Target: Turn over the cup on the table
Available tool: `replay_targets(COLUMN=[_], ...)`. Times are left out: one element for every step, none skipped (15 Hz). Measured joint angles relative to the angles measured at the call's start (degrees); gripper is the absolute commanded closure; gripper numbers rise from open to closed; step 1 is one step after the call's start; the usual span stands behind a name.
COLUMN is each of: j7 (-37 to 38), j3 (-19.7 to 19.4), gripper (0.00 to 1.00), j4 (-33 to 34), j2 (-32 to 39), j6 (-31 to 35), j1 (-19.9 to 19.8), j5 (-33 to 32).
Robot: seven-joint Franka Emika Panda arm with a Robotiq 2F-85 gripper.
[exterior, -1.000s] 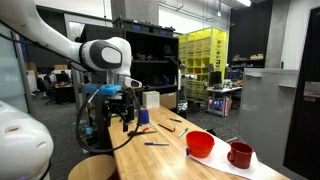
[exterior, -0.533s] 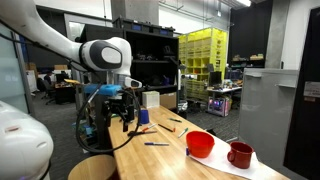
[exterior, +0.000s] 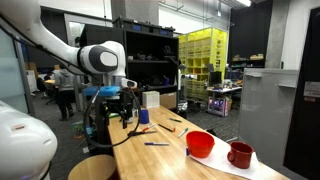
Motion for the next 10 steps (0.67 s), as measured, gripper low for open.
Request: replay_targets(j7=[0.1,0.5,0.8,1.0,1.1,1.2,1.2,1.2,1.2,1.2], j3=[1.1,2.1,3.1,3.9,4.7,5.1,5.4,5.4,5.4,5.4], gripper=[0.0,0.0,0.0,0.0,0.0,0.0,0.0,0.0,0.0,0.0], j4=[0.4,0.9,1.7,2.6,3.6,4.5,5.3,5.8,6.1,6.2], j2=[1.5,3.2,5.1,7.1,9.1,10.9,12.2,13.2,13.7,13.9], j6=[2.2,4.3,6.3,8.1,9.7,10.6,10.9,11.0,11.1,11.1], j1=[1.3,2.3,3.2,3.8,4.2,4.5,4.5,4.5,4.5,4.5], j5=[0.0,0.0,0.0,-0.1,-0.2,-0.2,-0.2,-0.2,-0.3,-0.3])
